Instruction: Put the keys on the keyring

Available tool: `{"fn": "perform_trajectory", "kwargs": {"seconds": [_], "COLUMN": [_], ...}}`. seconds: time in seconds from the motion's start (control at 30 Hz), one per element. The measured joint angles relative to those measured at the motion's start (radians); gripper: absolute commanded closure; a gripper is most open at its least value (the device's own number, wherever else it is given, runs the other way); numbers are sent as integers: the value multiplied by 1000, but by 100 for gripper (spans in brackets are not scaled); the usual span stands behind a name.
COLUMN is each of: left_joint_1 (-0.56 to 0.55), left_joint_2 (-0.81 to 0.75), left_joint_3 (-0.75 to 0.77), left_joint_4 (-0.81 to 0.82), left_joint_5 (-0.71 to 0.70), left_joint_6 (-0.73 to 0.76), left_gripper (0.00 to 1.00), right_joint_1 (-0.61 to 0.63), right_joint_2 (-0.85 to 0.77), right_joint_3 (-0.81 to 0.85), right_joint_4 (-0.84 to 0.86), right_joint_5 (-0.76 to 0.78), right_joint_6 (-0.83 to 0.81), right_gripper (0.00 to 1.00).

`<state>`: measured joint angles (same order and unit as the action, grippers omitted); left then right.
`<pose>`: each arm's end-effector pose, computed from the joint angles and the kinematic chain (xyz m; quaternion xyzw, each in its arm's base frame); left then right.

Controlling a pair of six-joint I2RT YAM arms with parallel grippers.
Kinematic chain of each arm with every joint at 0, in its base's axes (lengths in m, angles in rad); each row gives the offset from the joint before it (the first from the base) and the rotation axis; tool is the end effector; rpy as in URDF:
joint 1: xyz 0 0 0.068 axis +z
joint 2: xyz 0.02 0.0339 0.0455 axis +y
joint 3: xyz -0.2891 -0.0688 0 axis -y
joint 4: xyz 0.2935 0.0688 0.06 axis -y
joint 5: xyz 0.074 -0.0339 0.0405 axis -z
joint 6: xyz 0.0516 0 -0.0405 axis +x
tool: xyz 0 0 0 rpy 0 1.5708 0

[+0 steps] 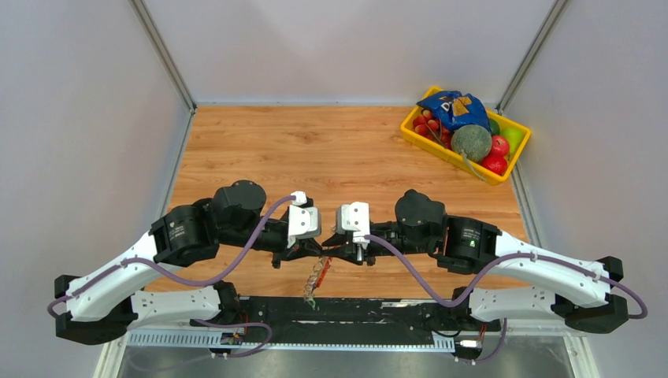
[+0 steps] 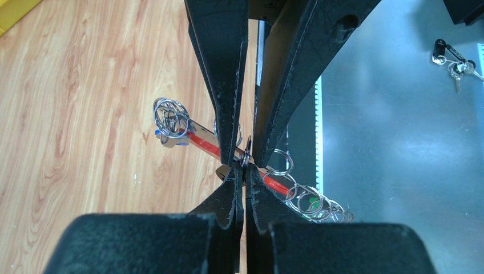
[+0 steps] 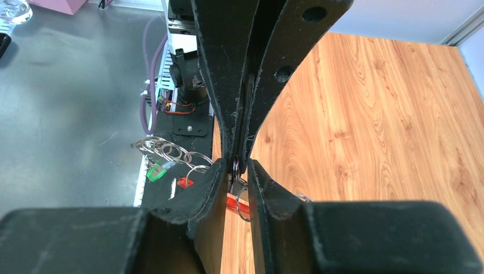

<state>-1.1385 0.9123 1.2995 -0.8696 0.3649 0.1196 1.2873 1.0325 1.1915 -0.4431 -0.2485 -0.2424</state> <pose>0.0673 -0.1897 0.4518 0.5710 0.6250 -0.3838 0.3688 0.0637 0.2639 0.4327 -0.6034 0.5213 0.3830 0.4664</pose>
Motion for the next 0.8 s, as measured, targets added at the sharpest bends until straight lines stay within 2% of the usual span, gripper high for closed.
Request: {"fn": "perform_trajectory", "kwargs": {"seconds": [0.8], "left_joint_1": [0], "left_joint_2": [0], "left_joint_3": [-3], "left_joint_4": [-2], "left_joint_5": [-1], "left_joint_6": [0], "left_gripper": [100], "right_joint_1": [0], "right_joint_2": [3], "right_joint_3": [0], "right_joint_4": [16], "right_joint_5": [-3], "right_joint_6": [5], "right_gripper": [78]}}
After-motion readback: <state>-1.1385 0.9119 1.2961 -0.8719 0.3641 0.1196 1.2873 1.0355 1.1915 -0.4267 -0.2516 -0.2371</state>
